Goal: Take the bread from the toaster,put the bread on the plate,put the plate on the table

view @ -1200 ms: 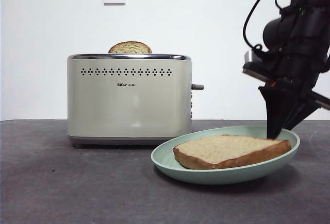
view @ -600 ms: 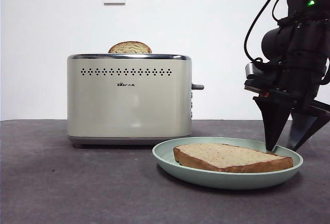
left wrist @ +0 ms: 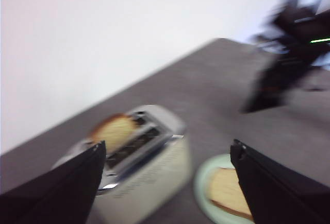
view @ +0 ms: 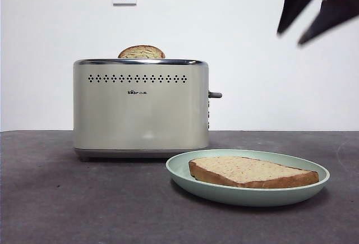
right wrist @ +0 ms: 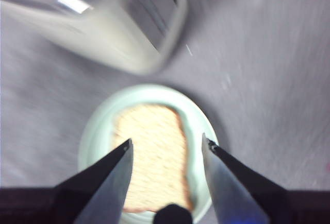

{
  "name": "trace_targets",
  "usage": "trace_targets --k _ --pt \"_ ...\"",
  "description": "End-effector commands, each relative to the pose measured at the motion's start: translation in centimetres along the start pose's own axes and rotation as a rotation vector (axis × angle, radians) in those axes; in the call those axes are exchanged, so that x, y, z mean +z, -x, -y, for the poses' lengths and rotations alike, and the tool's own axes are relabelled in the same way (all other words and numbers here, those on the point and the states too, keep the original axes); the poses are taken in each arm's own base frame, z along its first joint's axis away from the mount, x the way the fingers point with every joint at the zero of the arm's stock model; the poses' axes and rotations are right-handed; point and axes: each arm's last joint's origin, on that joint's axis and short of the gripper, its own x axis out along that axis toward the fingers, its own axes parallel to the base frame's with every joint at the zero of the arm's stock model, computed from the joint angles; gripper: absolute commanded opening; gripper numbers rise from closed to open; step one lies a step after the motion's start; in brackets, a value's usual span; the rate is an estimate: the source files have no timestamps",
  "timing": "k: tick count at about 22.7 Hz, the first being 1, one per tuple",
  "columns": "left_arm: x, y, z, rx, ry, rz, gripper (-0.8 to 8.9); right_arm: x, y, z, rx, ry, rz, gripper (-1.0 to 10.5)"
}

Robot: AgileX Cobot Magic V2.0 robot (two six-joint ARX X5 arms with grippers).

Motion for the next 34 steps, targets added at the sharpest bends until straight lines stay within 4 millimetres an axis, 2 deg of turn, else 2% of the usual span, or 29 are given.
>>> trace_targets --k 1,4,7,9,10,11,12,13,19,34 --pt "-2.7 -2.2 0.5 0.107 -0.016 -0.009 4.04 -0.5 2.8 -1.8 0.059 0.02 0.084 2.3" --pt "-7.1 -3.8 1.0 0.197 0.02 0.07 4.04 -1.3 5.4 -3.6 0.153 0.072 0.142 2.2" --pt "-11.1 -3.4 1.1 0.218 0.12 0.182 4.04 -2.0 6.8 -5.0 0.173 0.132 0.171 2.2" --pt "-13.0 -3.0 1.0 0.245 0.16 0.205 3.96 -2.5 7.3 -5.7 0.189 0.175 0.181 2.2" --pt "-13.7 -2.9 1.0 0.263 0.177 0.202 3.37 -2.8 7.2 -5.9 0.197 0.184 0.181 2.2" --pt "-14.4 -2.9 1.0 0.264 0.178 0.188 1.91 -3.2 7.0 -6.0 0.205 0.194 0.171 1.5" --pt "-14.8 -2.9 1.0 0.263 0.177 0.173 0.26 -3.6 6.7 -6.1 0.208 0.213 0.16 0.5" --pt "-14.9 -2.9 1.0 0.262 0.185 0.161 -0.11 -3.8 6.4 -6.1 0.211 0.231 0.15 -0.2" --pt "-15.2 -3.0 1.1 0.257 0.187 0.133 -0.08 -5.0 4.7 -5.7 0.215 0.242 0.091 -0.1" --pt "-16.6 -3.1 1.2 0.26 0.133 -0.008 -0.04 -4.8 4.6 -5.8 0.219 0.225 0.11 0.0"
